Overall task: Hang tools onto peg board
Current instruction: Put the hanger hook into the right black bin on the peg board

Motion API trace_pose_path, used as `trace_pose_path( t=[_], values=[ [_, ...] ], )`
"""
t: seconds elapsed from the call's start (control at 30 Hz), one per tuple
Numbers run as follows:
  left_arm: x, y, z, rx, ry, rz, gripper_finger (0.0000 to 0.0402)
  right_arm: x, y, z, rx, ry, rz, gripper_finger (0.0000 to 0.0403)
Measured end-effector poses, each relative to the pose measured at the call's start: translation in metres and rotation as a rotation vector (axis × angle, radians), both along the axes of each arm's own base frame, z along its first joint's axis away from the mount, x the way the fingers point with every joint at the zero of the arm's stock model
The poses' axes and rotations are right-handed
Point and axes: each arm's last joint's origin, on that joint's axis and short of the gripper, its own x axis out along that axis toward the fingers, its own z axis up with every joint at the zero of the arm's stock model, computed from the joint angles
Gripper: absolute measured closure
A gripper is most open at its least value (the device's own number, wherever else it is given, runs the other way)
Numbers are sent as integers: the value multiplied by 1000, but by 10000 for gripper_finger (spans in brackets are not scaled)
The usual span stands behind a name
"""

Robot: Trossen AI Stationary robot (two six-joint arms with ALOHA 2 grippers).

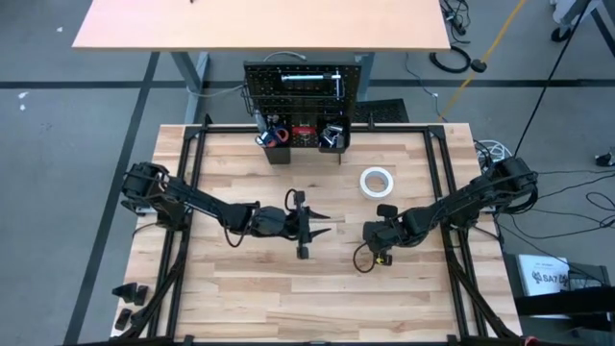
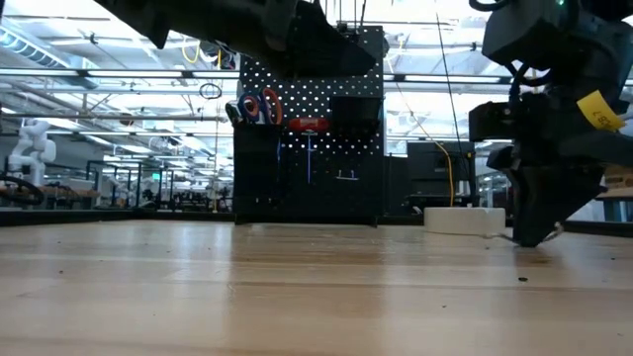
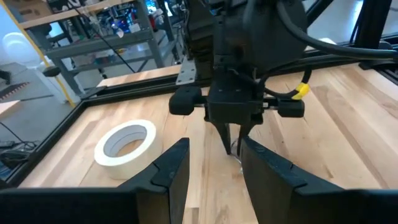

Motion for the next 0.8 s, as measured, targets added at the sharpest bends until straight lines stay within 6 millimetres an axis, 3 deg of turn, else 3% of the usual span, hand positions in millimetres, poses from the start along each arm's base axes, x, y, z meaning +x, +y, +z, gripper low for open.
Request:
trace_pose_path(
  t=[0.2, 0.8],
  values=[
    [0, 0, 0, 0, 1, 0, 258, 2, -3, -2, 12, -21, 16, 396],
    [0, -1, 0, -7, 3, -32, 258, 9, -4, -2, 18, -89, 10, 400]
  ],
)
